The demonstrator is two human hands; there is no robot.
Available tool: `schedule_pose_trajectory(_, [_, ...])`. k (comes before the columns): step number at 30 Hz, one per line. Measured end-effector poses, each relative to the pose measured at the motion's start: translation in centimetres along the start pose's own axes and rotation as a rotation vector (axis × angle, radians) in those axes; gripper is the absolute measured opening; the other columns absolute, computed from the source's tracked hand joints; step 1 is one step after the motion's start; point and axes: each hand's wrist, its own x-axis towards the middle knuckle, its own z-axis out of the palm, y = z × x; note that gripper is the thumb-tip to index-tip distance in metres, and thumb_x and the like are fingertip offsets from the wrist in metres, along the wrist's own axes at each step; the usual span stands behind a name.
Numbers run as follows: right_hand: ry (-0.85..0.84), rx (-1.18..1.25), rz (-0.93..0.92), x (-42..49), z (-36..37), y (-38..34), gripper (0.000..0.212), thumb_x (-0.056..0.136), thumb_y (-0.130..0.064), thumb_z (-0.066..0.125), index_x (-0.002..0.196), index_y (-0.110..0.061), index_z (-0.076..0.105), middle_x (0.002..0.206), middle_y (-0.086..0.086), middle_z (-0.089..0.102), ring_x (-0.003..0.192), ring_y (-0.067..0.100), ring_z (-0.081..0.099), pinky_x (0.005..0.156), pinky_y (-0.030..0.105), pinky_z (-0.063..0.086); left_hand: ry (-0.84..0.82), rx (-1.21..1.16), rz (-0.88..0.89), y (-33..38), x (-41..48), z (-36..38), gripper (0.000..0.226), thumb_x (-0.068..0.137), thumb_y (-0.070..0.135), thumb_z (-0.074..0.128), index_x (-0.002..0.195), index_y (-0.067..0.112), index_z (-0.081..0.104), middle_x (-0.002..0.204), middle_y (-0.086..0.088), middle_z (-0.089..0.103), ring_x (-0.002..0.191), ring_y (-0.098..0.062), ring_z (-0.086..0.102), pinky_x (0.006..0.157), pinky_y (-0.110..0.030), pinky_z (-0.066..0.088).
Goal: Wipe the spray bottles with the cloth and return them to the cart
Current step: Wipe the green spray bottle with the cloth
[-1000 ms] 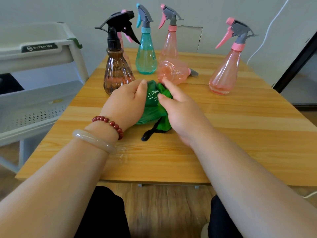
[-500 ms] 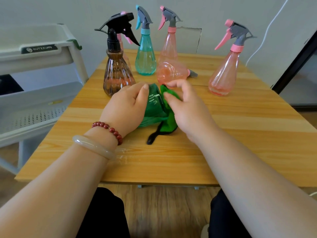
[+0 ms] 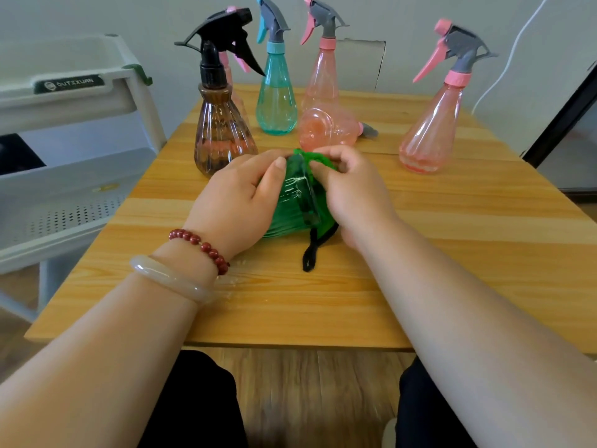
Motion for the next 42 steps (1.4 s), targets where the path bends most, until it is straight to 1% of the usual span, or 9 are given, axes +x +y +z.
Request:
schedule_pose_trajectory(2, [-0.018,-0.001,0.026,0.4,-0.1,-0.3,0.012,0.096,-0.019,0.062,0.101,-0.029,0.067,0.103,-0.007,0.068,0.095,0.013,0.066,0.081,0.038,0.058,-0.003,-0.001,-0.015,-0.1,0.1,-0.1,0.038,0.106,0.033,0.03,0.124,0.023,0.062,0.091,0.013,0.057,0.077,-0.001,0.046,0.065,-0.004,0.032])
schedule_pose_trajectory(5, [-0.037,0.119,-0.097,0.0,-0.7,-0.9,0.018,0.095,-0.014,0.062,0.102,-0.029,0.069,0.103,-0.008,0.069,0.097,0.008,0.066,0.083,0.028,0.058,-0.003,0.011,-0.021,0.0,0.0,0.0,0.04,0.106,0.032,0.031,0.122,0.01,0.061,0.1,0.003,0.056,0.076,0.002,0.039,0.067,0.003,0.03])
schedule_pose_trajectory(11, [-0.058,-0.04,0.048,-0.2,-1.0,1.0,0.016,0.095,-0.017,0.062,0.104,-0.027,0.071,0.102,-0.006,0.071,0.096,0.015,0.067,0.088,0.042,0.056,-0.018,0.041,0.005,0.1,-0.3,0.1,0.04,0.105,0.037,0.03,0.136,0.03,0.055,0.116,0.008,0.058,0.105,0.0,0.046,0.077,-0.005,0.029])
schedule_pose_trajectory(17, [-0.035,0.122,-0.036,-0.3,-0.6,-0.8,0.018,0.096,-0.016,0.06,0.104,-0.029,0.069,0.106,-0.007,0.069,0.1,0.013,0.066,0.083,0.034,0.058,-0.002,0.034,-0.018,0.1,-0.3,0.1,0.042,0.105,0.036,0.031,0.139,0.025,0.053,0.119,0.009,0.054,0.107,0.003,0.042,0.076,0.001,0.026])
schedule_pose_trajectory(23, [-0.108,-0.28,0.056,-0.2,-1.8,0.4,0.013,0.098,-0.022,0.058,0.108,-0.027,0.064,0.1,-0.01,0.064,0.084,0.007,0.06,0.061,0.021,0.043,-0.04,0.046,0.001,0.2,-0.2,0.1,0.041,0.105,0.038,0.029,0.137,0.031,0.054,0.115,0.012,0.053,0.106,-0.001,0.045,0.076,-0.009,0.032])
schedule_pose_trajectory(27, [-0.067,-0.008,-0.019,-0.1,-1.3,-1.3,0.016,0.097,-0.017,0.06,0.101,-0.031,0.066,0.105,-0.008,0.067,0.093,0.011,0.065,0.069,0.023,0.053,0.004,0.023,-0.012,0.0,-0.3,0.2,0.04,0.106,0.036,0.031,0.138,0.027,0.054,0.117,0.007,0.057,0.106,-0.004,0.047,0.076,-0.007,0.03])
schedule_pose_trajectory(32, [-0.088,-0.256,0.061,-0.5,-1.4,0.4,0.012,0.098,-0.022,0.058,0.108,-0.027,0.063,0.1,-0.009,0.062,0.076,0.003,0.056,0.057,0.019,0.043,0.0,0.027,-0.022,0.2,-0.2,0.1,0.04,0.106,0.033,0.031,0.136,0.026,0.056,0.127,0.001,0.061,0.108,0.003,0.041,0.082,-0.013,0.031])
schedule_pose_trajectory(38, [-0.057,0.046,0.026,-1.2,-1.6,-0.8,0.012,0.095,-0.018,0.063,0.097,-0.029,0.065,0.101,-0.006,0.069,0.089,0.012,0.067,0.068,0.028,0.057,0.007,0.037,-0.028,0.0,-0.2,0.2,0.04,0.106,0.034,0.031,0.138,0.027,0.054,0.132,0.002,0.059,0.11,0.003,0.039,0.081,-0.007,0.027])
schedule_pose_trajectory(42, [-0.074,-0.214,0.06,-1.3,-1.5,-0.1,0.014,0.098,-0.025,0.058,0.112,-0.026,0.062,0.104,-0.009,0.063,0.089,0.01,0.061,0.064,0.024,0.048,0.013,0.031,-0.019,0.1,-0.2,0.1,0.039,0.106,0.034,0.031,0.137,0.027,0.055,0.131,0.003,0.059,0.11,0.004,0.038,0.081,-0.007,0.028])
